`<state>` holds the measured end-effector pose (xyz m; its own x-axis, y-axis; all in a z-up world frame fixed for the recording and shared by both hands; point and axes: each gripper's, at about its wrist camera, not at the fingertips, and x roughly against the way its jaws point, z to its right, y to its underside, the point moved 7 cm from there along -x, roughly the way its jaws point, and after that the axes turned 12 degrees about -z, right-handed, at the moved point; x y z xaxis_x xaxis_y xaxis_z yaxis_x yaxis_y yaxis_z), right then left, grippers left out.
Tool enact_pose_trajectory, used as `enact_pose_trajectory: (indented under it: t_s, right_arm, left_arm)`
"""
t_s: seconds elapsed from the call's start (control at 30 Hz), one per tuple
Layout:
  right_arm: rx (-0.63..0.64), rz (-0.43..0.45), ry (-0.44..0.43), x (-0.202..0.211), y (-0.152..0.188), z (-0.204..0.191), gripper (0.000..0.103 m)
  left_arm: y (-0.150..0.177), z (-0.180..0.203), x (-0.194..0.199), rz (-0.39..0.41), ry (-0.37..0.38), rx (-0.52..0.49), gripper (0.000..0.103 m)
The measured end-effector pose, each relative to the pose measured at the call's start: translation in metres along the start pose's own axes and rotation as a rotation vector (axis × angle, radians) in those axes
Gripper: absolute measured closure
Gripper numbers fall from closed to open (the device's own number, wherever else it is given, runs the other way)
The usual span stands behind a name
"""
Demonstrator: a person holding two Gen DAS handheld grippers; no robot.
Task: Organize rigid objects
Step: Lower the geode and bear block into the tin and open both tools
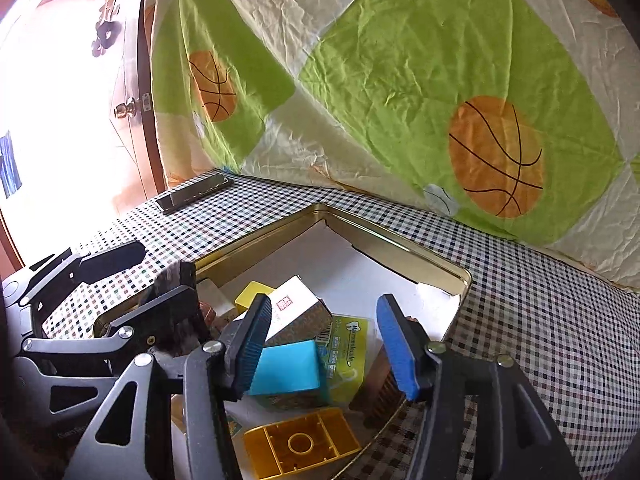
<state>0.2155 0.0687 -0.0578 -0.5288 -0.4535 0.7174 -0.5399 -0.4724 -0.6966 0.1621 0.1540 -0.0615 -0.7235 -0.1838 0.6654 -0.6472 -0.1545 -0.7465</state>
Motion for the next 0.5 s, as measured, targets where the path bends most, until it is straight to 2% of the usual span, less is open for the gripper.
enact_pose_trajectory:
  t_s: [0.1,0.13,0.23,0.43,0.5]
  right_arm:
    - [-0.016,0.018,0.014,0.008,0.002,0.007,0.032]
    - [-0.018,0.024,0.015,0.012,0.003,0.008,0.03]
    - [-0.022,0.048,0.003,0.023,0.006,0.008,0.024]
    - [-0.006,0.084,0.005,0.044,0.013,0.001,0.023]
    - [-0.004,0.095,0.005,0.049,0.014,0.0,0.023]
  left_arm:
    - [0.001,-0.001,0.007,0.009,-0.033,0.007,0.012]
    - [0.001,-0.002,0.011,0.019,-0.039,0.009,0.002]
    - [0.002,-0.002,0.022,0.048,-0.036,0.008,0.001]
    - [0.004,-0.007,0.036,0.064,-0.031,0.02,0.001]
    - [0.005,-0.011,0.041,0.07,-0.052,0.028,0.001]
